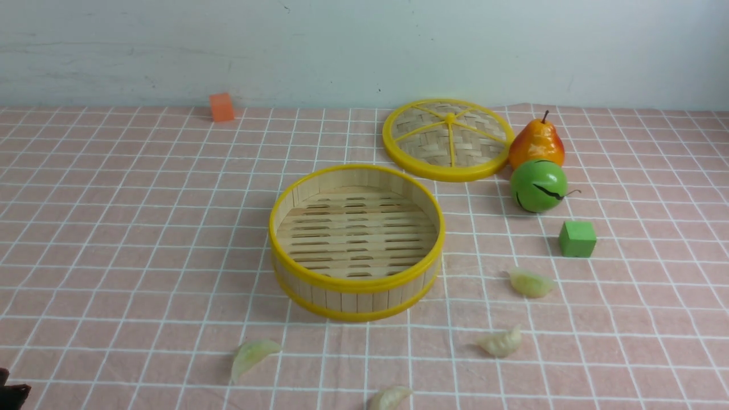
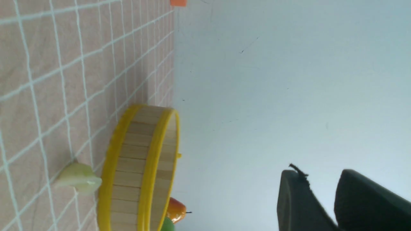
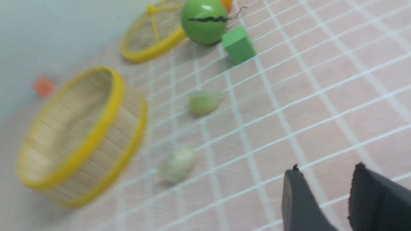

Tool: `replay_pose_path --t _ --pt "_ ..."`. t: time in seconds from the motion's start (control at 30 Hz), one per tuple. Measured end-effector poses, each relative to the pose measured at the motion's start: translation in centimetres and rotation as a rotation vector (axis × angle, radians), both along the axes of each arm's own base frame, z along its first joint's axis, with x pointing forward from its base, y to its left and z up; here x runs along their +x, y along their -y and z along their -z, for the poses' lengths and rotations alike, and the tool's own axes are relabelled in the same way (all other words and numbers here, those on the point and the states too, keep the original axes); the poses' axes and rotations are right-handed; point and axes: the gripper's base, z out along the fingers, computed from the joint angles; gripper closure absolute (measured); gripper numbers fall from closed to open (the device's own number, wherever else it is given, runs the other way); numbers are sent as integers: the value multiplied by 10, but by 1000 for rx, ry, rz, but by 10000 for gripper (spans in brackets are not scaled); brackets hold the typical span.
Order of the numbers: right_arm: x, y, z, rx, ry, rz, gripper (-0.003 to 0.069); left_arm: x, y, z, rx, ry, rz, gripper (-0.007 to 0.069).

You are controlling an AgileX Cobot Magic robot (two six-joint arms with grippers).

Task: Put the dumplings into the steamer on the table with the pink tablecloth.
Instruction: 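Reach for and grasp a dumpling on the table with the left gripper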

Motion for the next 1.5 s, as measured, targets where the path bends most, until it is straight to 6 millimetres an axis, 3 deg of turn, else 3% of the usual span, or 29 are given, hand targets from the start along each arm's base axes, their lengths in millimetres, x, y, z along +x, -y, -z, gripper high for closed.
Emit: replay_pose_path --t 0.07,0.17,0.33,0.43,0.5,0.53,0.63,0.7,0.73,0.77,0.8,0.87,0.97,1.13,1.17,1.23,1.27,1.3,1.33,1.37,1.5 --pt "0 -6 -1 257 -17 5 419 0 0 0 20 4 0 438" --pt "0 -10 -3 431 -26 2 419 0 1 0 120 4 8 435" --pt "1 -7 -6 433 9 20 419 0 3 2 211 -10 40 431" --pt "2 -2 -11 381 80 53 419 -3 6 -11 361 20 70 430" --pt "3 0 -16 310 128 56 428 -10 11 -41 624 92 109 445" --pt "3 0 -17 309 129 55 430 -10 11 -41 632 85 116 447" --pt "2 -1 -39 132 169 11 506 -8 17 -78 863 12 237 533" --pt "8 -1 -60 -25 156 -18 608 7 18 -99 995 -119 338 620" --pt "10 -1 -64 -49 152 -24 616 8 18 -104 1012 -119 342 626" --pt "20 -1 -81 -155 118 -56 664 23 17 -114 1099 -227 429 638" --pt "21 -1 -83 -172 109 -64 670 26 17 -118 1115 -246 452 638" --pt "40 -3 -109 -314 41 -147 678 47 14 -132 1234 -359 573 638" --pt "69 -8 -126 -424 -120 -312 678 72 19 -143 1322 -448 753 638" --pt "105 -36 -133 -489 -328 -680 676 118 53 -127 1487 -515 1109 638" --pt "105 -39 -133 -496 -330 -706 676 119 55 -126 1503 -516 1121 638" --pt "110 -62 -130 -544 -370 -877 674 134 82 -109 1632 -504 1289 605" --pt "109 -66 -130 -551 -368 -898 674 135 83 -107 1647 -506 1298 599" --pt "107 -78 -126 -586 -385 -984 673 143 100 -96 1725 -507 1373 533" --pt "107 -80 -126 -588 -386 -994 673 144 102 -94 1727 -507 1382 533" --pt "103 -89 -123 -623 -389 -1060 671 153 114 -85 1777 -514 1423 440" --pt "98 -98 -122 -650 -383 -1119 670 178 131 -66 1777 -571 1438 218"
